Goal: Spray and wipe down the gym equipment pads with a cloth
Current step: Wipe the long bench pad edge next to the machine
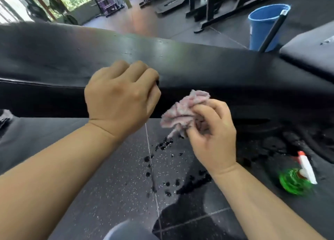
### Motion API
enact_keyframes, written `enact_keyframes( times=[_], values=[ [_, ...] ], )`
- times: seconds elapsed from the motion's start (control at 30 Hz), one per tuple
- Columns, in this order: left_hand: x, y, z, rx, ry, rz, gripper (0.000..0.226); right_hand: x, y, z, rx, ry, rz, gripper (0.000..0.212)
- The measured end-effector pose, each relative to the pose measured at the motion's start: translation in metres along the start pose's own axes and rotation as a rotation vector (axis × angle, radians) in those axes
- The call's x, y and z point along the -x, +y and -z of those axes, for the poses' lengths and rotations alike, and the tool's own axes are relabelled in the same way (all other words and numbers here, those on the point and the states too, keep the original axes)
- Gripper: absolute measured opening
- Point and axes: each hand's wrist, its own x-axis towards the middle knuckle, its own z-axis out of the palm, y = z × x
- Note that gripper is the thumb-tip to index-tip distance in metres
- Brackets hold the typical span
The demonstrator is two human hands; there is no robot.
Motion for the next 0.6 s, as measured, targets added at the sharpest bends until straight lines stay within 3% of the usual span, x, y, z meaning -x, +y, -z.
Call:
enact_keyframes(
  times=[0.1,0.17,0.3,0.37,0.47,0.6],
  values=[
    [0.000,0.001,0.001,-0.018,-0.021,-0.006,0.028,-0.014,-0.005,-0.018,-0.037,0.068,0.111,0.032],
    [-0.002,0.003,0.003,0.013,-0.068,-0.011,0.032,-0.016,0.006,-0.016,0.013,0.136,0.086,0.030],
    [-0.015,0.014,0.000,0.093,-0.200,-0.126,0.034,-0.027,0.057,0.023,-0.001,0.465,-0.496,0.024],
    [-0.028,0.033,-0.012,0.101,-0.253,-0.208,0.035,-0.031,0.069,0.040,0.006,0.464,-0.575,0.021],
    [-0.049,0.066,-0.030,0.146,-0.310,-0.312,0.021,-0.020,0.044,0.027,-0.087,0.380,-0.364,0.024],
    [-0.081,0.091,-0.053,0.272,-0.478,-0.265,0.019,-0.016,0.056,0.015,-0.032,0.236,-0.150,0.030]
  ],
)
